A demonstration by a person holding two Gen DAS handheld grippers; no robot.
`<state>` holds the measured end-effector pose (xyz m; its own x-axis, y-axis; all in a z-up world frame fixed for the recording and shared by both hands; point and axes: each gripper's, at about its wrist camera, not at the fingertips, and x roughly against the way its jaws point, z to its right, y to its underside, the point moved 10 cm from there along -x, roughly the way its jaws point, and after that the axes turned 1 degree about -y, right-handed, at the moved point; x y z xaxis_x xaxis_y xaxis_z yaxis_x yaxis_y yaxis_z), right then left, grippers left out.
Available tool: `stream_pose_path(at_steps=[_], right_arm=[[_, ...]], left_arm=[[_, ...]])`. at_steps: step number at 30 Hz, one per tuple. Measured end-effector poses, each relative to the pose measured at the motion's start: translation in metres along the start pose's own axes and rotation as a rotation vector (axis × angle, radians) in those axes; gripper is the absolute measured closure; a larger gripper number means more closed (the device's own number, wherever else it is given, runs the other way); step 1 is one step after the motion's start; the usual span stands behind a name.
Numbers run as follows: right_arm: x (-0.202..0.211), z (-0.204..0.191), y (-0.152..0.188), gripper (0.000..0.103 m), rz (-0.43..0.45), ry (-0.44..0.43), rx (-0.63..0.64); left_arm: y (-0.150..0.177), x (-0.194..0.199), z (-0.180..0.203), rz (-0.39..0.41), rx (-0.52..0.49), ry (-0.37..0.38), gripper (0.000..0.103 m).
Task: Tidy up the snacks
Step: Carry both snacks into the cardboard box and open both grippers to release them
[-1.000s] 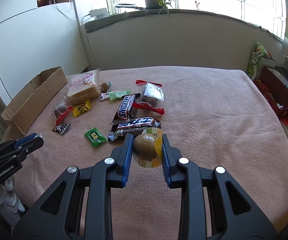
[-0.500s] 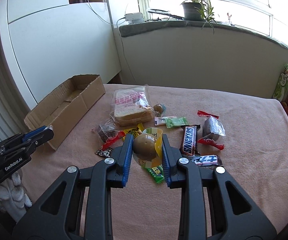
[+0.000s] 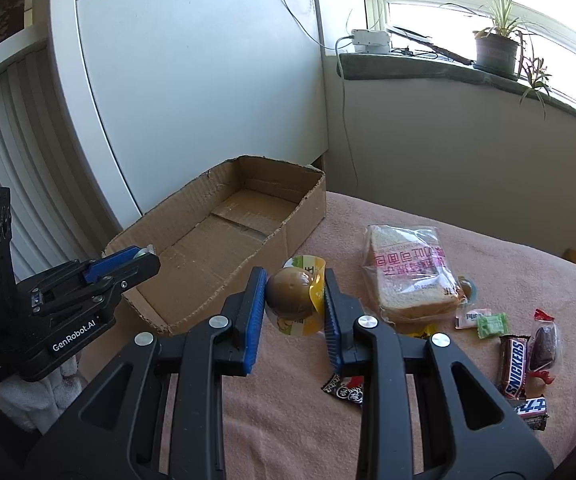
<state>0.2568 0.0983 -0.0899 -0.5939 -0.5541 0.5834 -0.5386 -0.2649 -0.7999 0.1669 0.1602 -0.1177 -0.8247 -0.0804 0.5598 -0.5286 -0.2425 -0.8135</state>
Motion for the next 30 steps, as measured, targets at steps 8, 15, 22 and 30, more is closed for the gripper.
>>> stream_pose_path(at_steps=[8, 15, 22, 30], right_arm=[[-0.043, -0.039, -0.018, 0.075, -0.034, -0.051, 0.055], [-0.076, -0.065, -0.018, 0.075, -0.082, -0.077, 0.090], [-0.089, -0.069, -0.016, 0.073, -0.103, -0.086, 0.093], [-0.091, -0.065, -0.017, 0.056, -0.102, -0.078, 0.085]], left_arm=[[-0.001, -0.005, -0.021, -0.003, 0.029, -0.015, 0.080], [0.000, -0.010, -0.027, -0.012, 0.036, -0.020, 0.080], [0.000, -0.011, -0.028, -0.013, 0.037, -0.026, 0.077], [0.000, -0.010, -0.031, -0.014, 0.039, -0.040, 0.075]])
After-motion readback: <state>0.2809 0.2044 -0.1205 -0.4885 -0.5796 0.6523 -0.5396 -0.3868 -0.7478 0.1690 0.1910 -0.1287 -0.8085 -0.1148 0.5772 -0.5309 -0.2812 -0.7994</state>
